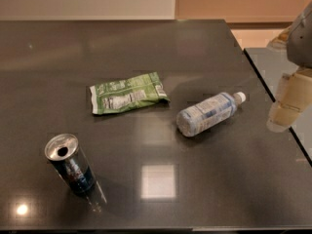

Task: Place blue plastic bottle upright

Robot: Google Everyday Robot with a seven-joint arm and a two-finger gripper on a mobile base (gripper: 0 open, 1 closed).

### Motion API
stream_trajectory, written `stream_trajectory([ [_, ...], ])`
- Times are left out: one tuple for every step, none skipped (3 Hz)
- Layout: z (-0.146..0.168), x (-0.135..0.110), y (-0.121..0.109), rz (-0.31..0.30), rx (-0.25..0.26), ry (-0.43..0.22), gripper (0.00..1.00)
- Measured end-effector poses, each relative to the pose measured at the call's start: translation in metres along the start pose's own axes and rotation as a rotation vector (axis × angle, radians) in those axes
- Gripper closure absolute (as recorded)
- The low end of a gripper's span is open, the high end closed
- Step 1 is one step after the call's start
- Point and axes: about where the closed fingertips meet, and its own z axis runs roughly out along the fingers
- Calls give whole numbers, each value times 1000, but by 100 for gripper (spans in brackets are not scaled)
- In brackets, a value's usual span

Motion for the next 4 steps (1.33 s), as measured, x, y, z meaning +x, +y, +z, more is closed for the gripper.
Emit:
stream_trajectory([
  [0,0,0,0,0,0,0],
  [0,-1,-2,-8,1,1,0],
  [4,-7,-11,-44,-9,-12,0],
  [20,-19,-23,-103,-48,-44,0],
])
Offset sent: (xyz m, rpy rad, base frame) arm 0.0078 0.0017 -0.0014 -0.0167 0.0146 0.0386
